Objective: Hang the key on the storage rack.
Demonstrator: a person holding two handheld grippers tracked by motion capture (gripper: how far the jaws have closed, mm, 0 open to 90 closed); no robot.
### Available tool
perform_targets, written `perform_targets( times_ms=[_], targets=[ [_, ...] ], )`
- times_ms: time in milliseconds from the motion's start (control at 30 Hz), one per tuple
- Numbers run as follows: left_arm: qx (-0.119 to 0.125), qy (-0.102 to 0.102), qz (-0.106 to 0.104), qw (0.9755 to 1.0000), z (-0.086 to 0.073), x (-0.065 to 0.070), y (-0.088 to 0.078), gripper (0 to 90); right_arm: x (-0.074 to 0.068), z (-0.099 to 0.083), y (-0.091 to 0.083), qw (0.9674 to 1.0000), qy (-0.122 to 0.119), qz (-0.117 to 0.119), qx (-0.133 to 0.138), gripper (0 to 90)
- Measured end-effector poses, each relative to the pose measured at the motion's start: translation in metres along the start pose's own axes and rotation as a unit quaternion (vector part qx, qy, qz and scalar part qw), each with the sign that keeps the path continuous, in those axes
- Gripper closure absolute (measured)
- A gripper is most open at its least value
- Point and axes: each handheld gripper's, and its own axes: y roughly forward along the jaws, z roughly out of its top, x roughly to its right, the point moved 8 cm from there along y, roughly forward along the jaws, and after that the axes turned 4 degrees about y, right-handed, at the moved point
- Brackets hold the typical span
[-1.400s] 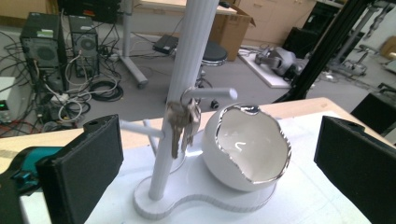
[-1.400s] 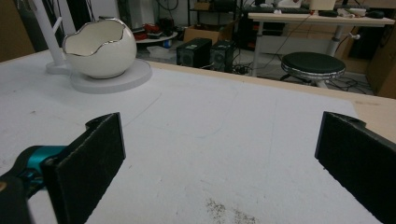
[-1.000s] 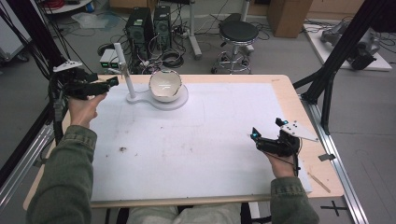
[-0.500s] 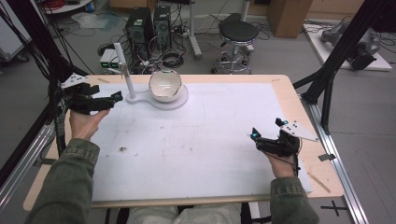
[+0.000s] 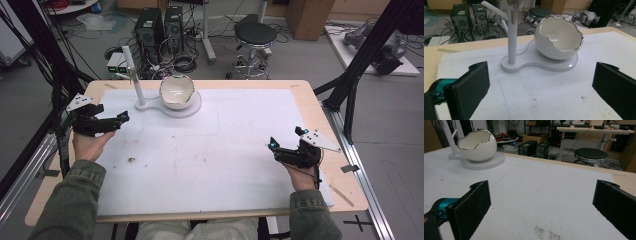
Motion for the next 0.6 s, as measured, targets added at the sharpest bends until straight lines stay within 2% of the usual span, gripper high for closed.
perform_targets(
  times_ms=[333,467,600],
  targets=[
    [0.02,-0.01,0.006,0.9997,-0.021,0.005,-0.013,1.7,0.0,0.0,0.0,1.0,0.001,0.0,0.0,0.6],
    [0.022,0.0,0.015,0.9996,-0.031,0.007,-0.017,1.7,0.0,0.0,-0.001,1.0,0.001,-0.001,0.001,0.6],
    [0.033,-0.01,0.024,0.9991,-0.041,0.003,-0.023,1.7,0.0,0.0,-0.001,1.0,0.0,-0.002,0.002,0.6]
  ],
)
